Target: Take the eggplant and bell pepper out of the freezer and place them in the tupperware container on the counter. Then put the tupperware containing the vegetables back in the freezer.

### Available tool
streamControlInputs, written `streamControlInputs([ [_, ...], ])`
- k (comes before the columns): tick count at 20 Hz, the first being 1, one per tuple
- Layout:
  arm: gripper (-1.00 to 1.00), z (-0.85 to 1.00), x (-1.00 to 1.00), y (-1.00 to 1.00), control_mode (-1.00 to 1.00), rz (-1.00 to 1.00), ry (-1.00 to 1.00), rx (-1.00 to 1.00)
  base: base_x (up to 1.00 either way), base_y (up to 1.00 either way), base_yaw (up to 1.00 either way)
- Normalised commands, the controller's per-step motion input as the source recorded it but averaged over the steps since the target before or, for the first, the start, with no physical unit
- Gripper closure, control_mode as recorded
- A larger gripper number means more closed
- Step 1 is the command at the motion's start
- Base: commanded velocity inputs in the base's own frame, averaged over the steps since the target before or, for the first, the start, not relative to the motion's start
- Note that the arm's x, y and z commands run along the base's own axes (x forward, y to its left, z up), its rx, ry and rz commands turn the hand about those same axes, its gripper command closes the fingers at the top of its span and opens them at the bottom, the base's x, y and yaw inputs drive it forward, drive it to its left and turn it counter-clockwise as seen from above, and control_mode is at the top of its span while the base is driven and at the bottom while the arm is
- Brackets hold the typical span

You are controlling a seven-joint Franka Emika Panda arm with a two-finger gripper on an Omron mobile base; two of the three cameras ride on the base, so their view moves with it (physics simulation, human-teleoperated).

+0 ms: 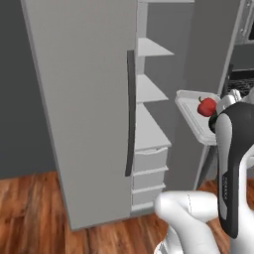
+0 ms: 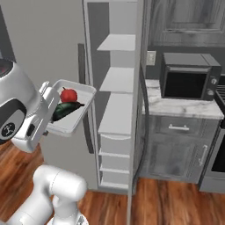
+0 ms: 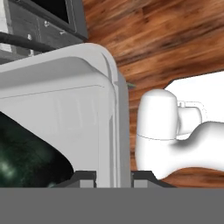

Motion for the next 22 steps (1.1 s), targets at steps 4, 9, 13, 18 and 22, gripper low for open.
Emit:
streamControlInputs([
  [4, 1.0, 0.0, 0.0, 0.0, 1.0, 0.0, 0.0, 0.0, 0.65, 0.11, -0.07],
  [9, 1.0, 0.0, 0.0, 0.0, 1.0, 0.0, 0.0, 0.0, 0.62, 0.13, -0.06],
  [13, 1.0, 0.0, 0.0, 0.0, 1.0, 0.0, 0.0, 0.0, 0.56, 0.14, -0.05],
  [18, 1.0, 0.0, 0.0, 0.0, 1.0, 0.0, 0.0, 0.0, 0.57, 0.14, -0.04],
  [22, 1.0, 0.0, 0.0, 0.0, 1.0, 0.0, 0.0, 0.0, 0.53, 0.17, -0.05],
])
